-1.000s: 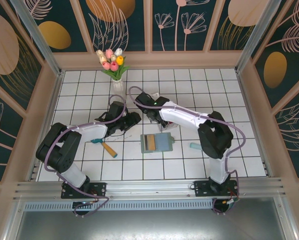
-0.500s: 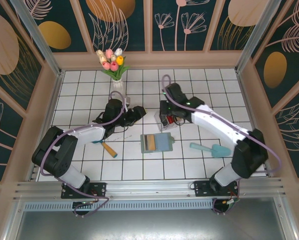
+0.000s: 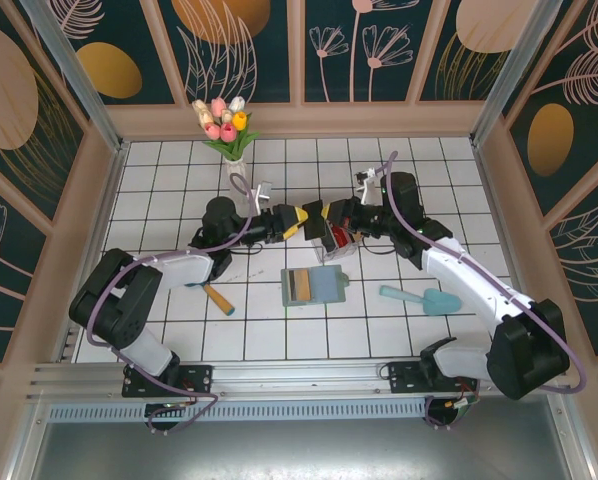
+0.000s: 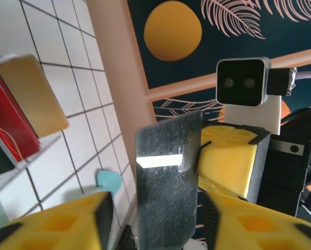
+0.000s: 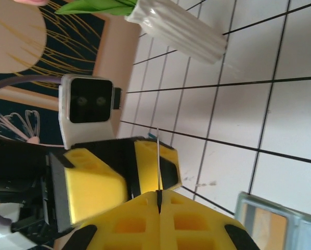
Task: Put the credit cards into the card holder
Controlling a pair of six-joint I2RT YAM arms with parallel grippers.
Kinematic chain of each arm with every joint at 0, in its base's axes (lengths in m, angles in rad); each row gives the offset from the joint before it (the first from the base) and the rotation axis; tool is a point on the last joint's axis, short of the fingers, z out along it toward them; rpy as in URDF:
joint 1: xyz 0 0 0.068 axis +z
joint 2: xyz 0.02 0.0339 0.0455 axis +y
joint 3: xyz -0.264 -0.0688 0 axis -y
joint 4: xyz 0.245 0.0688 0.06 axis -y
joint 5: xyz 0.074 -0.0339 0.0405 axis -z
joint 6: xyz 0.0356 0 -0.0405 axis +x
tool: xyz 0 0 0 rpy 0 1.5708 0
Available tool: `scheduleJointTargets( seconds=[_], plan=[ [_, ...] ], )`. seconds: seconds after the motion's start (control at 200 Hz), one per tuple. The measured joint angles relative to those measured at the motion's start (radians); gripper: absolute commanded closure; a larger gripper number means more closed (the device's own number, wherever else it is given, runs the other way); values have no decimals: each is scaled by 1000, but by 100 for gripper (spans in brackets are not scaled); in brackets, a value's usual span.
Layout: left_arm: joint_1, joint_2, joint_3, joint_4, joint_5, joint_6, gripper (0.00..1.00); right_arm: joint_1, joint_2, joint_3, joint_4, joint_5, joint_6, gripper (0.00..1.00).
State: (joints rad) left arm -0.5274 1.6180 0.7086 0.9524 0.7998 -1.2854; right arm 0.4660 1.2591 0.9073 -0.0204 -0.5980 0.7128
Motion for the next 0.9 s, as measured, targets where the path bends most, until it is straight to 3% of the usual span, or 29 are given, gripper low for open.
scheduleJointTargets(
  seconds=[0.125, 0.28, 0.656, 0.781, 0.901],
  plan=[
    [-13, 0, 0, 28, 14, -11, 75, -5, 0, 0, 32, -21, 19, 98],
    [-14, -1, -8, 43, 13, -18, 82, -9, 0, -7, 42, -23, 27, 98],
    [-14, -23, -26, 0, 0, 6, 70, -14, 0, -65, 47, -18, 30, 98],
    [-14, -28, -26, -14, -3, 12, 78, -14, 0, -66, 48, -21, 30, 98],
    [-14, -30, -29, -37, -17, 27, 93, -14, 0, -66, 47, -19, 29, 98]
  ],
)
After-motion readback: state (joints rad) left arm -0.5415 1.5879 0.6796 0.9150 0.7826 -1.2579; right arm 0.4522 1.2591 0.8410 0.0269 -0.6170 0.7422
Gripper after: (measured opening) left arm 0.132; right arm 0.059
